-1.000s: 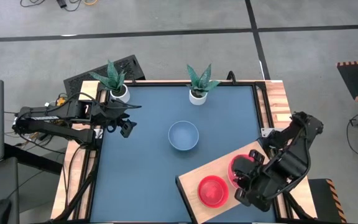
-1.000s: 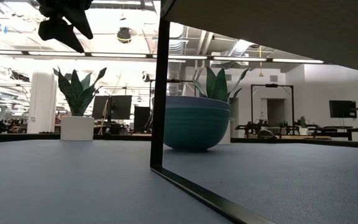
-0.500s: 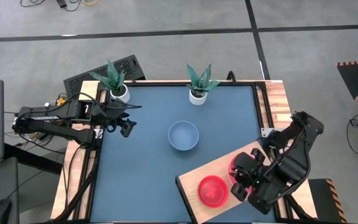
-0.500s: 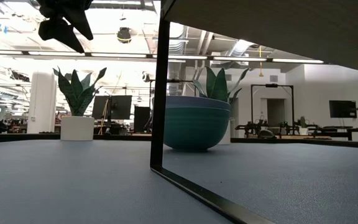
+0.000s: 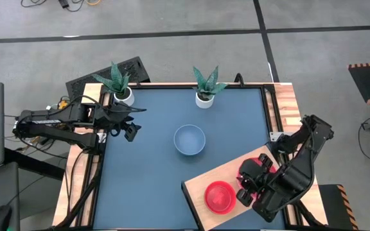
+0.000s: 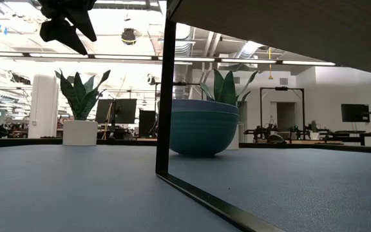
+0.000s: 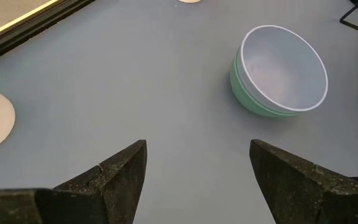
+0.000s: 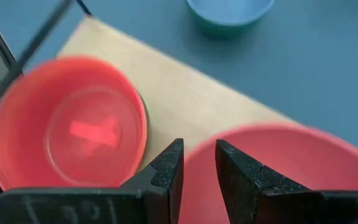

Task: Place and stack bowls onto a shelf
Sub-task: Stack the blue bowl on top of the orange bowl on the shelf, then stack the green bowl on top of the blue bowl on the shelf

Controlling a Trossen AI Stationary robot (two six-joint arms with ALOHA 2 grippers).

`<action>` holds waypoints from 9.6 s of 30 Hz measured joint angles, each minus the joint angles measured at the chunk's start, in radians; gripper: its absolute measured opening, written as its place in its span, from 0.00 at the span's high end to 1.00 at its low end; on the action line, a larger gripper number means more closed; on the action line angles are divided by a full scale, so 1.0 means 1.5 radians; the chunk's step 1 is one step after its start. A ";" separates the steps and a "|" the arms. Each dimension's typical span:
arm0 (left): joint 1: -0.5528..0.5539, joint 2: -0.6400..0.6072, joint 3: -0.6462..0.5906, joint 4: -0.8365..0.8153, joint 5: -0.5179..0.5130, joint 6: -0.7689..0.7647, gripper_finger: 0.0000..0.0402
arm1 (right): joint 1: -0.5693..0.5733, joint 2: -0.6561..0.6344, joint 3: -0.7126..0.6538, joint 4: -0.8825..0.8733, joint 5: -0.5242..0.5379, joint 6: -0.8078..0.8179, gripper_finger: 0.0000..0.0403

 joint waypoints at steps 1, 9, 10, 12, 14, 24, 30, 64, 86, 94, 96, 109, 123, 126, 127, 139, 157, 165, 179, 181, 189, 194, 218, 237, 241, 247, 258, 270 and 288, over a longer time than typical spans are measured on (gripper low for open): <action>0.000 0.000 0.000 0.000 0.000 0.000 0.33 | 0.000 -0.002 0.000 0.004 0.014 -0.001 0.71; 0.000 0.000 0.000 0.004 0.000 -0.005 0.33 | -0.101 -0.016 0.001 0.137 0.093 -0.193 0.71; 0.000 0.000 0.000 0.004 0.000 -0.006 0.33 | -0.127 -0.013 0.001 0.165 0.084 -0.249 0.71; 0.000 0.000 0.000 0.004 0.000 -0.006 0.33 | -0.183 -0.004 0.001 0.225 0.053 -0.363 0.71; 0.000 0.000 0.000 0.004 0.000 -0.006 0.33 | -0.236 0.007 0.001 0.274 0.014 -0.458 0.70; 0.000 0.000 0.000 0.003 -0.003 -0.005 0.33 | -0.432 0.087 0.001 0.371 -0.171 -0.716 0.56; 0.000 0.000 0.000 0.002 -0.005 -0.006 0.33 | -0.471 0.176 0.001 0.423 -0.268 -0.812 0.52; 0.000 0.000 0.000 0.003 -0.028 -0.025 0.33 | -0.516 0.276 0.001 0.488 -0.357 -0.838 0.56; 0.000 0.000 0.000 0.003 -0.028 -0.035 0.33 | -0.516 0.300 0.001 0.463 -0.355 -0.840 0.66; 0.000 0.000 0.000 0.002 -0.029 -0.035 0.33 | -0.520 0.308 0.001 0.456 -0.355 -0.840 0.74; 0.000 0.000 0.000 0.002 -0.029 -0.035 0.33 | -0.520 0.307 0.001 0.455 -0.355 -0.838 0.76; 0.000 0.000 0.000 0.002 -0.030 -0.036 0.33 | -0.515 0.300 0.001 0.456 -0.347 -0.822 0.93; 0.000 0.000 0.000 0.002 -0.035 -0.035 0.33 | -0.505 0.160 0.000 0.431 -0.256 -0.766 0.93; 0.000 0.000 0.000 0.002 -0.035 -0.032 0.33 | -0.505 0.145 0.002 0.424 -0.252 -0.753 0.93; 0.000 0.000 0.000 0.002 -0.035 -0.031 0.33 | -0.505 0.143 0.001 0.417 -0.252 -0.753 0.93; 0.000 0.000 0.000 0.002 -0.035 -0.020 0.33 | -0.383 -0.048 0.001 0.356 -0.195 -0.634 0.93; 0.000 0.000 0.000 0.002 -0.034 0.006 0.33 | 0.029 -0.270 0.001 0.076 -0.190 -0.100 0.93; 0.000 0.000 0.000 0.002 -0.040 -0.005 0.33 | 0.035 -0.253 0.001 0.089 -0.198 -0.119 0.93; 0.000 0.000 0.000 0.002 -0.057 -0.024 0.33 | 0.030 -0.134 0.000 0.058 -0.290 -0.207 0.86; 0.000 0.000 0.000 0.003 -0.057 -0.024 0.33 | 0.029 -0.125 0.000 0.059 -0.290 -0.200 0.85; 0.000 0.004 0.000 0.004 -0.058 -0.024 0.33 | 0.018 -0.108 0.000 0.067 -0.304 -0.196 0.69; 0.000 0.011 0.000 0.005 -0.056 -0.024 0.33 | 0.000 -0.129 0.000 0.098 -0.308 -0.188 0.55; 0.000 0.031 0.000 0.002 -0.046 -0.013 0.33 | 0.148 -0.094 0.001 -0.005 0.096 -0.023 0.80; 0.000 0.031 0.000 0.002 -0.045 -0.027 0.33 | 0.130 0.029 0.000 -0.005 0.127 -0.002 0.93; 0.000 0.031 0.000 0.002 -0.045 -0.027 0.33 | 0.150 -0.011 0.000 -0.013 0.178 -0.003 0.94; 0.000 0.031 0.000 0.002 -0.045 -0.027 0.33 | 0.147 -0.069 -0.038 -0.014 0.206 0.030 0.95; 0.000 0.031 0.000 0.003 -0.046 -0.027 0.33 | -0.022 -0.095 -0.089 -0.014 0.220 0.025 0.94; 0.000 0.031 0.000 0.004 -0.028 -0.009 0.33 | -0.205 -0.096 -0.049 0.194 0.288 -0.336 0.87; 0.000 0.031 0.000 0.005 -0.020 -0.007 0.33 | -0.476 -0.006 -0.048 0.552 -0.148 -0.766 0.54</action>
